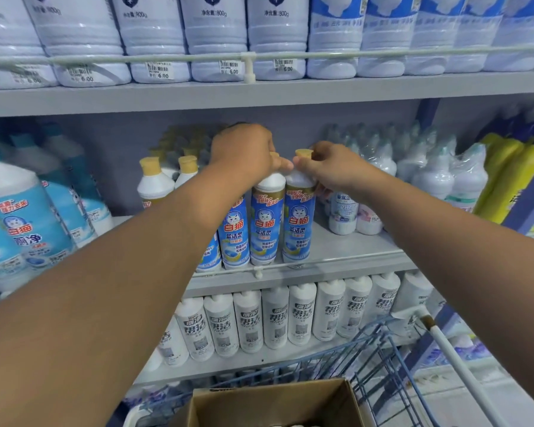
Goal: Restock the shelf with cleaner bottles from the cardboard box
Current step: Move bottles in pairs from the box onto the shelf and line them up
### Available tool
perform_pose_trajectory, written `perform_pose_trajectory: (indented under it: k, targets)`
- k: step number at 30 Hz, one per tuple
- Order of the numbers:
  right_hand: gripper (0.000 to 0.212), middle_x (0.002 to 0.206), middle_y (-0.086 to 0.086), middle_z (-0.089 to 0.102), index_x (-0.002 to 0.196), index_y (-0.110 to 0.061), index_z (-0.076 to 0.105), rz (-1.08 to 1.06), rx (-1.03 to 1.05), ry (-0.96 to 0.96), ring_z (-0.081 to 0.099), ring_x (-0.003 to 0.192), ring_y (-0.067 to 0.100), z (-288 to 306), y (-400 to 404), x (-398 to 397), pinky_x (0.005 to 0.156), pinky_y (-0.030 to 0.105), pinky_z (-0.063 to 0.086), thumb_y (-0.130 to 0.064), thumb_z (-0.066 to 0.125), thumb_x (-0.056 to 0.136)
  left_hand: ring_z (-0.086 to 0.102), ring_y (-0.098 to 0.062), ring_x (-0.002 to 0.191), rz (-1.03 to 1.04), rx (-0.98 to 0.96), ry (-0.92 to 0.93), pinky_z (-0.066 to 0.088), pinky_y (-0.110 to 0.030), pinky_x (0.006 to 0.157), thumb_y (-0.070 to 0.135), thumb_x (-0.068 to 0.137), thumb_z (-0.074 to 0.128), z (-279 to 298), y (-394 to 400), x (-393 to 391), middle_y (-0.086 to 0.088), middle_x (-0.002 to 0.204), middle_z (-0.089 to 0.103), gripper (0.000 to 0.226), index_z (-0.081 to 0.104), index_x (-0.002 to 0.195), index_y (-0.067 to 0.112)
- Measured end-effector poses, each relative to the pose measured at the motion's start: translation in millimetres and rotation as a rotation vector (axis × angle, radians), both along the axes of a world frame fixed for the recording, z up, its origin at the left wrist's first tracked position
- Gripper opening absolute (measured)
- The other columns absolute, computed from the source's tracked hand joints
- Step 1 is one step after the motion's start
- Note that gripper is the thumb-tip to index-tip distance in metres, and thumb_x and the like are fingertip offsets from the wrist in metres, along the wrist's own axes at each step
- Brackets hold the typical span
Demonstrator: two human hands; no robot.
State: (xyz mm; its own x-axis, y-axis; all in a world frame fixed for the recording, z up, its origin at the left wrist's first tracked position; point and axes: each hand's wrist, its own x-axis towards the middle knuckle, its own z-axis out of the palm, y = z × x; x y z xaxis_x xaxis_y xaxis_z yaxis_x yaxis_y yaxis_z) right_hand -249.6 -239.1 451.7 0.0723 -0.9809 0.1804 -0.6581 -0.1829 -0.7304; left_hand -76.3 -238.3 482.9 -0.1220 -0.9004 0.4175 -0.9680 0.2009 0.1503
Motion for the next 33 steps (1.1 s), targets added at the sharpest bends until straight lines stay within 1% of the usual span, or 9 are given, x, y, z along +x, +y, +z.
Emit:
perform_pose_trajectory:
  k: [3, 6, 9, 13, 17, 18, 23, 29, 33]
  targets:
    - [0.039, 0.092, -0.001, 0.067, 0.108, -0.018, 0.062, -0.052, -0.087, 0.031, 0.064, 0.076, 0.016, 4, -2, 0, 0.058, 0.025, 0.050, -0.050, 0.069, 0.088, 0.061, -0.021, 0.088, -0.010, 0.065, 0.055, 0.041, -0.029, 0.067, 0.071, 0.069, 0.073, 1, -4, 5, 0.002, 0.094, 0.068, 0.053, 0.069, 0.094, 0.024]
    - [0.034, 0.088, -0.008, 0.064, 0.103, -0.021, 0.062, -0.054, -0.098, 0.008, 0.061, 0.077, 0.006, 3, -3, -1, 0.059, 0.021, 0.047, -0.046, 0.076, 0.084, 0.059, -0.022, 0.094, -0.087, 0.131, -0.014, 0.044, -0.032, 0.073, 0.066, 0.074, 0.073, 3, -6, 15, 0.001, 0.106, 0.066, 0.052, 0.066, 0.105, 0.026]
    - [0.034, 0.098, 0.002, 0.069, 0.104, -0.016, 0.064, -0.039, -0.075, -0.070, 0.070, 0.086, 0.019, 0, -4, -1, 0.070, 0.038, 0.063, -0.042, 0.077, 0.085, 0.057, -0.023, 0.099, -0.117, 0.206, -0.007, 0.046, -0.033, 0.079, 0.063, 0.076, 0.072, 5, -11, 28, -0.001, 0.116, 0.065, 0.056, 0.064, 0.117, 0.026]
    - [0.046, 0.112, 0.001, 0.067, 0.125, -0.016, 0.060, -0.025, -0.099, 0.007, 0.066, 0.099, 0.021, -7, -2, 4, 0.085, 0.043, 0.060, -0.040, 0.073, 0.088, 0.058, -0.020, 0.102, -0.198, 0.282, 0.038, 0.048, -0.033, 0.086, 0.054, 0.077, 0.077, 6, -12, 33, 0.001, 0.117, 0.064, 0.051, 0.062, 0.118, 0.027]
    - [0.060, 0.113, -0.006, 0.063, 0.132, -0.025, 0.050, 0.064, -0.032, -0.039, 0.063, 0.097, 0.011, -36, 5, 3, 0.072, 0.024, 0.055, -0.032, 0.081, 0.082, 0.061, -0.018, 0.106, -0.260, 0.322, 0.043, 0.047, -0.030, 0.089, 0.041, 0.083, 0.077, 10, -9, 36, 0.005, 0.120, 0.065, 0.042, 0.063, 0.121, 0.031]
    - [0.062, 0.113, -0.006, 0.064, 0.133, -0.029, 0.048, 0.067, -0.025, -0.067, 0.063, 0.098, 0.010, -43, 6, 2, 0.072, 0.024, 0.055, -0.029, 0.082, 0.082, 0.060, -0.017, 0.106, -0.251, 0.309, 0.042, 0.046, -0.030, 0.087, 0.044, 0.083, 0.076, 9, -10, 38, 0.005, 0.118, 0.064, 0.042, 0.063, 0.121, 0.032]
    - [0.063, 0.122, -0.004, 0.064, 0.136, -0.033, 0.046, 0.069, -0.011, -0.096, 0.062, 0.110, 0.017, -48, 2, 2, 0.091, 0.045, 0.058, -0.029, 0.081, 0.083, 0.054, -0.017, 0.101, -0.211, 0.249, 0.038, 0.040, -0.028, 0.081, 0.054, 0.082, 0.072, 2, -15, 39, 0.003, 0.123, 0.064, 0.049, 0.062, 0.125, 0.032]
    - [0.063, 0.120, -0.004, 0.063, 0.137, -0.031, 0.045, 0.060, -0.038, -0.060, 0.061, 0.110, 0.018, -50, 1, 4, 0.093, 0.044, 0.057, -0.033, 0.080, 0.084, 0.054, -0.018, 0.098, -0.178, 0.240, 0.055, 0.039, -0.028, 0.078, 0.054, 0.085, 0.070, -1, -11, 37, 0.001, 0.120, 0.065, 0.044, 0.063, 0.122, 0.031]
    - [0.061, 0.103, -0.009, 0.065, 0.127, -0.028, 0.048, 0.015, -0.083, -0.061, 0.063, 0.091, 0.007, -50, 1, 8, 0.085, 0.037, 0.058, -0.035, 0.084, 0.078, 0.056, -0.021, 0.104, -0.153, 0.230, 0.044, 0.046, -0.032, 0.082, 0.055, 0.085, 0.069, -3, -10, 35, 0.000, 0.124, 0.063, 0.048, 0.061, 0.126, 0.031]
